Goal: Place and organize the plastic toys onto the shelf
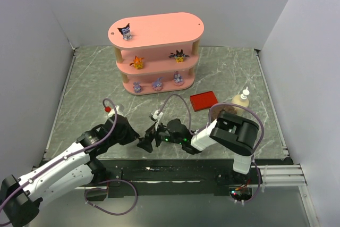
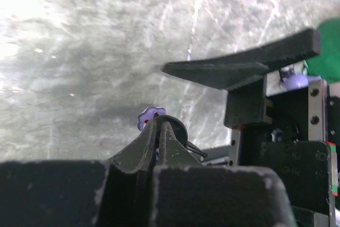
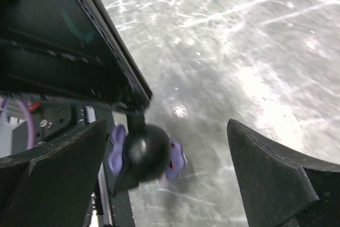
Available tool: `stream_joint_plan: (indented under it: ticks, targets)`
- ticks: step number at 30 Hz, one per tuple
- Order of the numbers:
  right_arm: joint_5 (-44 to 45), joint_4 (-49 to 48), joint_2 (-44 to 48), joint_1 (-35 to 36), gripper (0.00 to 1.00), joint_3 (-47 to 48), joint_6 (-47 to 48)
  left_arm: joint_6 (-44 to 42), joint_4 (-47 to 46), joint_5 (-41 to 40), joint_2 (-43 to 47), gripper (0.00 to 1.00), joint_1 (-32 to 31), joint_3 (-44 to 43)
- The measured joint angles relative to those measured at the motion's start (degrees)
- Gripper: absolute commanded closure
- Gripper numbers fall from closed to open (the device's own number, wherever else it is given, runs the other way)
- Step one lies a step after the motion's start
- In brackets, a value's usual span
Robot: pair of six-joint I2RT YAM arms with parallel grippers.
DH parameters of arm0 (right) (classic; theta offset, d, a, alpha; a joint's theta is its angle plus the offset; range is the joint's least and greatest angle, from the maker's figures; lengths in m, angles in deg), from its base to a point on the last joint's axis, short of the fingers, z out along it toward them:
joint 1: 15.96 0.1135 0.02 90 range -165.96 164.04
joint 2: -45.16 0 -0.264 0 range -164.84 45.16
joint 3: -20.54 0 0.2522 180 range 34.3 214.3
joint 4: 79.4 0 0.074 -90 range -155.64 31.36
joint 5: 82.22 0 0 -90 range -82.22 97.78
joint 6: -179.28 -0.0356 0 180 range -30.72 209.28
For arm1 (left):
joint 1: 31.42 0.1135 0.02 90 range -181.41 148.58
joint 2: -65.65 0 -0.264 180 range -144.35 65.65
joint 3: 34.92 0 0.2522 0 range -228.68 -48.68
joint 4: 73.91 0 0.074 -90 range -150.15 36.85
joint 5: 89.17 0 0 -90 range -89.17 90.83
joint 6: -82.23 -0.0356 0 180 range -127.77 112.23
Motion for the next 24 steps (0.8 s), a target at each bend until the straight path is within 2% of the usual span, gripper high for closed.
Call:
stream_joint_plan:
  ticks: [8,16,24]
  targets:
    - [4.09,-0.48,2.47,0.0,0.0,-3.43,-0.46,5.38,2.38,-9.44,0.24,0.99,-0.15,0.0]
    - [10.54,1.2,6.54,0.0,0.0,-3.43,-2.23,16.79,7.58,-17.35,0.37,0.99,-0.15,0.0]
    - [14.4,3.82,7.13,0.0,0.0,-3.41,-4.17,26.4,13.77,-21.7,-4.74,0.99,-0.15,-1.97]
